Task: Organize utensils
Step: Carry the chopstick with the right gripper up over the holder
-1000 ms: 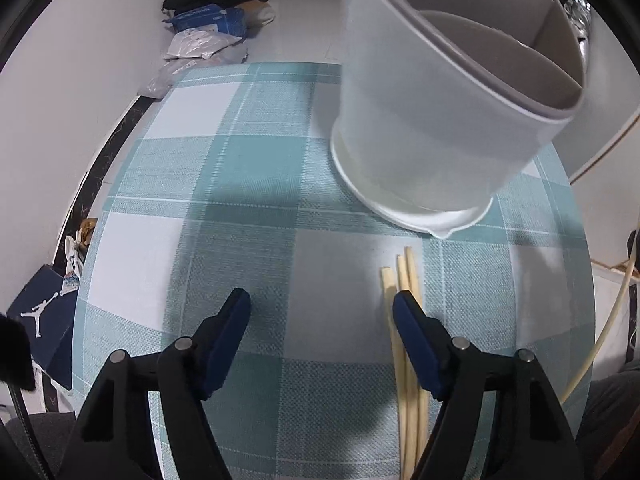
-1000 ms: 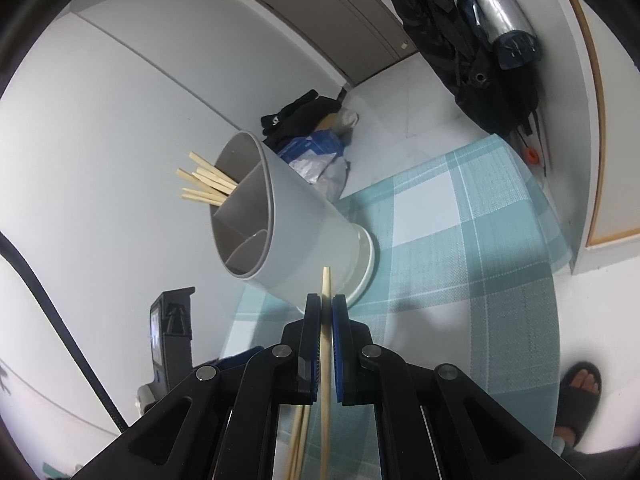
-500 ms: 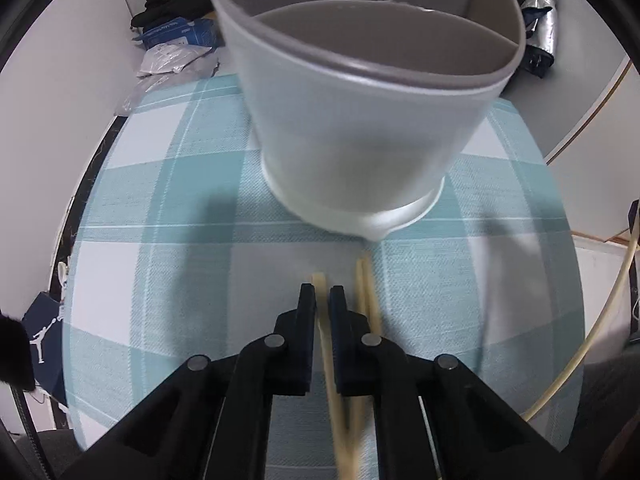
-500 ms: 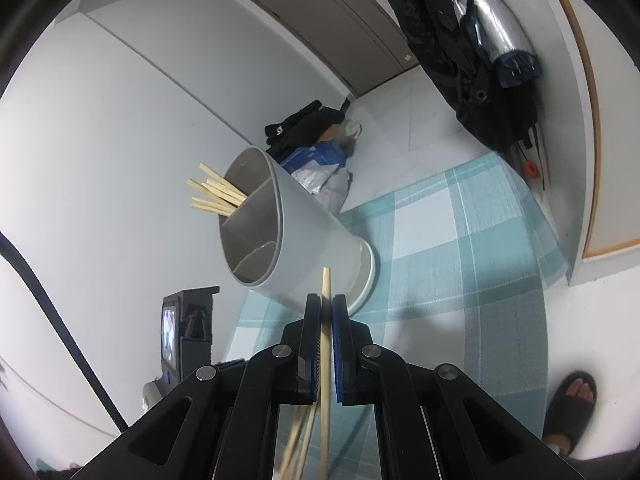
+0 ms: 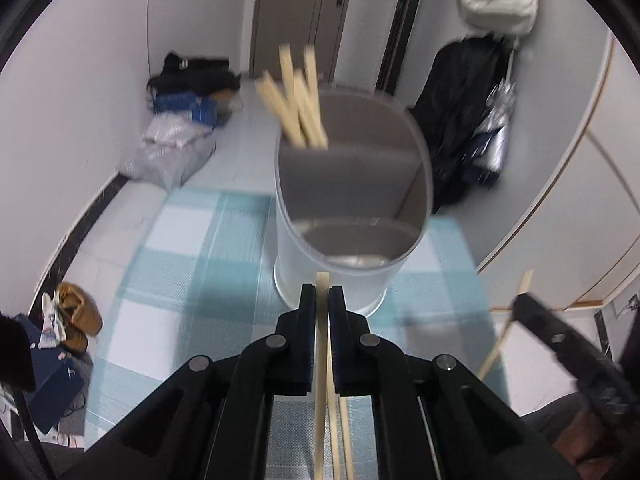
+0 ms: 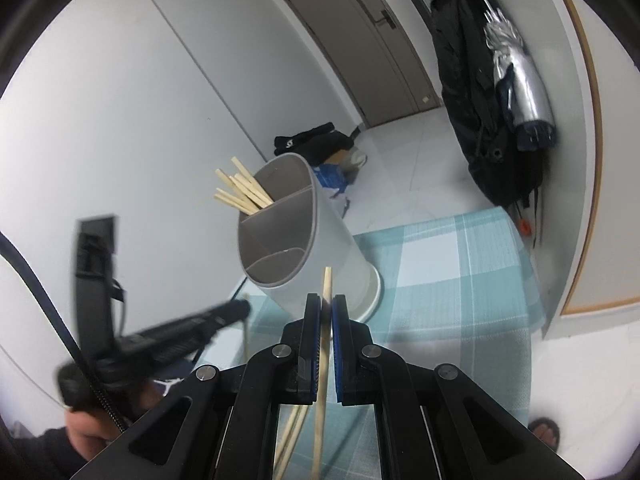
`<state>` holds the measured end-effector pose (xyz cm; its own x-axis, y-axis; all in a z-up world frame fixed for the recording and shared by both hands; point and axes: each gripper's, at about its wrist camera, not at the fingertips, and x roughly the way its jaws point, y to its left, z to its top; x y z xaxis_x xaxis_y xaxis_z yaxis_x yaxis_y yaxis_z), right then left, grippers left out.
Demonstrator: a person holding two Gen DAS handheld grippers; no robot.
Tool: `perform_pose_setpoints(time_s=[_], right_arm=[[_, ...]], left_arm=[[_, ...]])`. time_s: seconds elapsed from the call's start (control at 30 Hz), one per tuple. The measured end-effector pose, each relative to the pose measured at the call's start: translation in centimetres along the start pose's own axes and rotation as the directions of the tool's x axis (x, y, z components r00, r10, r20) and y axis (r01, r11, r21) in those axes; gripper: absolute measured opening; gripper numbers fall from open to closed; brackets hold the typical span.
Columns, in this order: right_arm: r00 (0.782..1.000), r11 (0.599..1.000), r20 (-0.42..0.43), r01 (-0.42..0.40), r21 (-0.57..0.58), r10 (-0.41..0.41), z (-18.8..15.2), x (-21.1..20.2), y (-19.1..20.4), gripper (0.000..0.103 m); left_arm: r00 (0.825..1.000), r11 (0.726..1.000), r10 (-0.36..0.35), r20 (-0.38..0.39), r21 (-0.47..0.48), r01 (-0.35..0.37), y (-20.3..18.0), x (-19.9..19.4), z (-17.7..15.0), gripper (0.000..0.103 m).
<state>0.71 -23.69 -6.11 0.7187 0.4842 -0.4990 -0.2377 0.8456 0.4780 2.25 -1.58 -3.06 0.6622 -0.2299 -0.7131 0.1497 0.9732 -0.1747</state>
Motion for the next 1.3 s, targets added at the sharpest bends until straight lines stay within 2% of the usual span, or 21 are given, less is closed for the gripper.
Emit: perform_pose_setpoints(time_s=[0.1,0.27,0.5,0.77,1.0,1.17,1.3], right_arm=[[1.0,0.999,0.016,0.015,-0.043,-0.014,-0.1,-0.2,1.1,0.005],[0.999,0.991,0.033,0.044,-0.123,-0.04,-0.4,-0.4,3.1,0.005],[0.994,0.977,0.049,0.101,-0.185,-0.094,-0.4,-0.4,4.5,0.004],[0.992,0.971,0.054,0.124,-0.207,-0.115,-0.4,-0.7,5.3,0.004],[0.992,0.969,0.07,0.12,-0.214,-0.107,0.1,-1.3,5.8,0.004],[0.992,0.967,0.091,0.107,-0.232,-0.088,1.1,-1.7,6.5,0.004],[0.992,0.971,0.11,0.091,-0.22,-0.068,2.2,-2.1,6.6,0.004]], left_arm=[[0.998,1.0,-0.01,0.054,0.008,0.009,0.5,-1.0,0.6,0.003],[0.994,0.999,-0.035,0.1,0.01,0.034,0.4,-2.3,0.6,0.003],[0.993,0.998,-0.055,0.107,0.008,0.055,0.6,-3.1,0.2,0.003],[0.987,0.997,-0.075,0.141,0.022,0.073,0.6,-4.7,0.1,0.003],[0.984,0.995,-0.095,0.152,0.049,0.089,0.3,-5.7,0.5,0.002],[0.978,0.988,-0.142,0.152,0.083,0.131,-0.4,-6.6,1.3,0.002],[0.974,0.984,-0.155,0.164,0.113,0.137,-1.4,-7.4,2.1,0.002]])
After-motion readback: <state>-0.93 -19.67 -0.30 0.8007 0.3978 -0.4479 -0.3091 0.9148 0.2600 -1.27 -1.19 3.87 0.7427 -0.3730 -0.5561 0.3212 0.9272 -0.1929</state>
